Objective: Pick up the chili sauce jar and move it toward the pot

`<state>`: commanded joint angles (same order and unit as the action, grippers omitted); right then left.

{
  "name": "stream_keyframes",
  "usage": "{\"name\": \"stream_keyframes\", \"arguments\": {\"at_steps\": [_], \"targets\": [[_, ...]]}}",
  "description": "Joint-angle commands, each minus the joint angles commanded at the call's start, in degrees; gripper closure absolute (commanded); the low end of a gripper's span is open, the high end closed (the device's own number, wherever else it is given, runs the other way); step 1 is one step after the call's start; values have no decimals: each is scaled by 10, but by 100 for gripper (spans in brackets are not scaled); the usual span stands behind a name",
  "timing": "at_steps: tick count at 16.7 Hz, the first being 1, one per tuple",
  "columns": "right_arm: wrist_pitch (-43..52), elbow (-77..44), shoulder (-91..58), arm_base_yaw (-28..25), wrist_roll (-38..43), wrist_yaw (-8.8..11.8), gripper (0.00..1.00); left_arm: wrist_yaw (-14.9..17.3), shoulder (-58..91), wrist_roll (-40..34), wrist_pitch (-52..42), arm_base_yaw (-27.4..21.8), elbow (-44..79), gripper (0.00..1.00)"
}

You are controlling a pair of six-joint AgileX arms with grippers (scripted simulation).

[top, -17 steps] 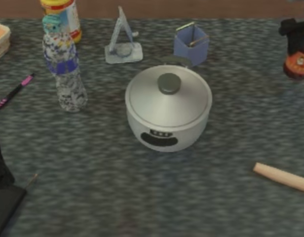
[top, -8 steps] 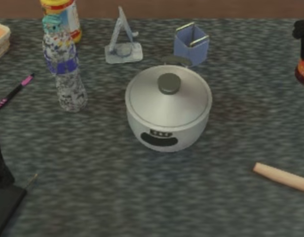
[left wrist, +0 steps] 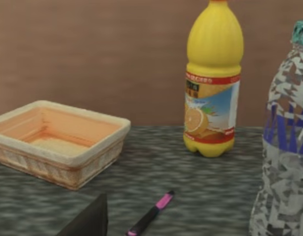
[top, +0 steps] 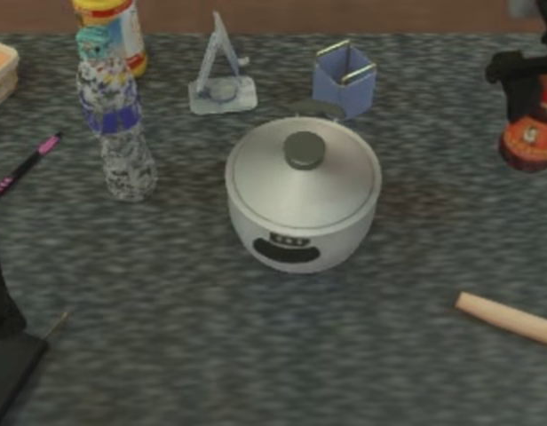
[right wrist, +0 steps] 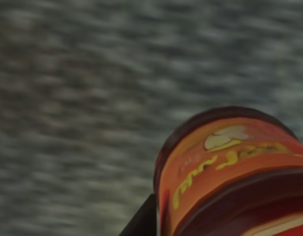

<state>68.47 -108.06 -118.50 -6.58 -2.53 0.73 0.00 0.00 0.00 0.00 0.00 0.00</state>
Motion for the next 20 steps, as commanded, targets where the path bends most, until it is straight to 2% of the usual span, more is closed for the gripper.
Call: {"name": "stream_keyframes", "arguments": {"at_steps": [5,7,14,20], "targets": [[-69,88,24,-75,151,-25,100,0,0,0,0,0,0,0],[-87,115,30,-96,187,-32,100,0,0,0,0,0,0,0],[-101,130,27,-102,200,-32,100,0,0,0,0,0,0,0],[-180,181,4,-103,200,-34,100,0,0,0,0,0,0,0]]}}
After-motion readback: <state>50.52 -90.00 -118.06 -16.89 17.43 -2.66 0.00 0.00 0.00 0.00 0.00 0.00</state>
